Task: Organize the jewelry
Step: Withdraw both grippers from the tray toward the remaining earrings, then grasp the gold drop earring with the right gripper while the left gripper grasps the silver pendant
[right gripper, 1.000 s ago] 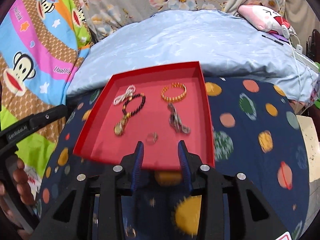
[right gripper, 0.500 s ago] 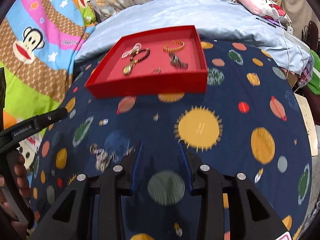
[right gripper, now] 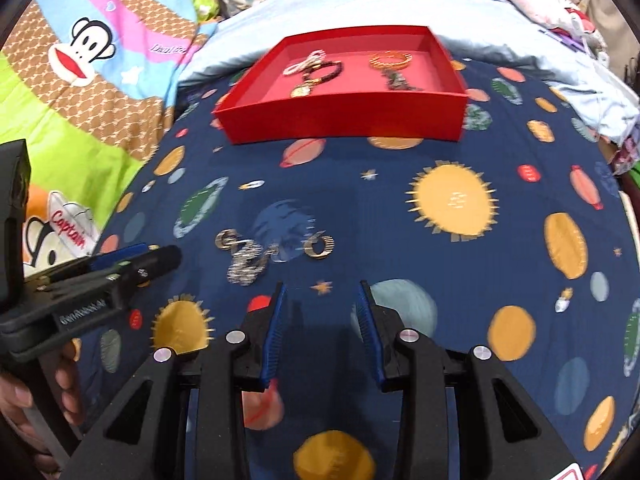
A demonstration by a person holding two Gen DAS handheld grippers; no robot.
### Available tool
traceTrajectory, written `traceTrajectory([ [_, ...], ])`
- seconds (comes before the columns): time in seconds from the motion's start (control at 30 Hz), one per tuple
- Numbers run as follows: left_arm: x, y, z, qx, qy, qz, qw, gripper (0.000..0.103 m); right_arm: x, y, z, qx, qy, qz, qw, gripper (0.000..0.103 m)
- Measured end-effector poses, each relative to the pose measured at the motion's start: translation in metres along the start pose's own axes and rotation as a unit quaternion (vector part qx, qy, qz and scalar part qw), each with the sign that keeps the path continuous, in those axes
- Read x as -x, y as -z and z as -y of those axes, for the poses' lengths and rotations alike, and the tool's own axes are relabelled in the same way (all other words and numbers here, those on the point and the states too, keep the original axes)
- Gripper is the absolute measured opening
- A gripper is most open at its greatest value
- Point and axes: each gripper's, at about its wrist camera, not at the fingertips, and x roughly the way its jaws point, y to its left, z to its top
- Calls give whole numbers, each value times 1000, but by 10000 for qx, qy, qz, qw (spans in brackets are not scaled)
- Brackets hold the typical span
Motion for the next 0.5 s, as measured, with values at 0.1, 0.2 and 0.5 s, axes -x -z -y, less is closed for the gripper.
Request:
traceTrajectory([
  [0.1, 1, 2, -4, 28, -25, 0, 10000, 49, -7, 0, -10, 51, -159, -92, 9998, 26],
  [0.2, 3, 4, -7, 67, -34, -3, 10000, 49, -15, -1, -17, 90, -226, -158, 9996, 26],
  [0.5, 2, 7, -10, 116, -14, -44, 9999, 49, -35, -9, -27, 89, -420, -313, 9986, 19],
])
